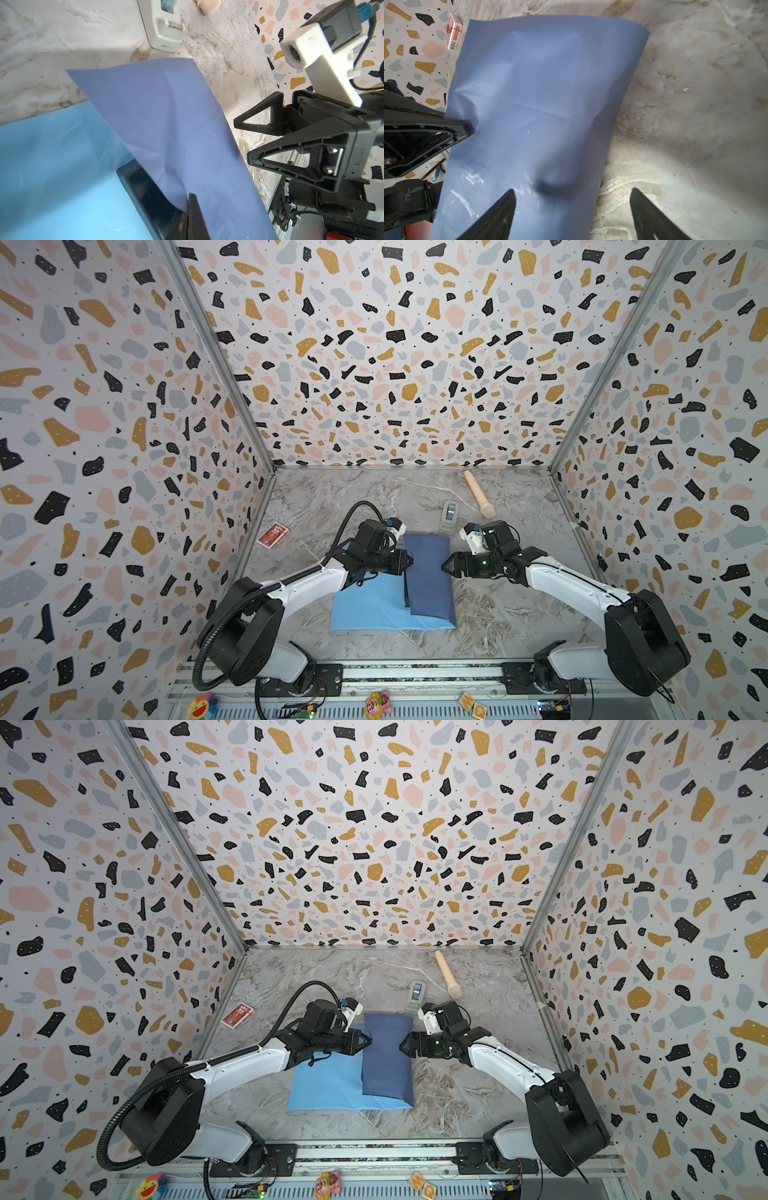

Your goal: Wrap the gift box in paper

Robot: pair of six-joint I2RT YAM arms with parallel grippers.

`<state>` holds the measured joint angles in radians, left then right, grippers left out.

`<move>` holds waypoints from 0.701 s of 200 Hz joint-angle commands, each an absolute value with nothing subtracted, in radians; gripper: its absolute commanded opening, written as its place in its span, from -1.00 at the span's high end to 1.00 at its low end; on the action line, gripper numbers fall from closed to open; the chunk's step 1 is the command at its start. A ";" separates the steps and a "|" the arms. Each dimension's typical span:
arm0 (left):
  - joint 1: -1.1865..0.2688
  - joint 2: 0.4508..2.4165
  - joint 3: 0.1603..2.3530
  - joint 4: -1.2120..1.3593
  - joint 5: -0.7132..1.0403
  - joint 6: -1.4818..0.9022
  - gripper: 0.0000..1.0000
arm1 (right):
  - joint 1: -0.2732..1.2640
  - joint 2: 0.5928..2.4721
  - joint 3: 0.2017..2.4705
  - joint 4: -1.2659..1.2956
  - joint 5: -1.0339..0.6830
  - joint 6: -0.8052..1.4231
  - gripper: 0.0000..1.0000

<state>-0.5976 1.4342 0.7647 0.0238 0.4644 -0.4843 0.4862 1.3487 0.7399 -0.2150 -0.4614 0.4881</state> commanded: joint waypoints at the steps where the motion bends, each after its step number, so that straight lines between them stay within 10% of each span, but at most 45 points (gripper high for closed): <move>1: -0.588 1.416 0.752 0.014 0.457 -0.466 1.00 | 0.495 1.350 0.739 -0.199 -0.474 0.477 -0.73; 140: -0.560 1.419 0.732 0.023 0.446 -0.476 1.00 | 0.526 1.413 0.751 -0.173 -0.488 0.486 -0.63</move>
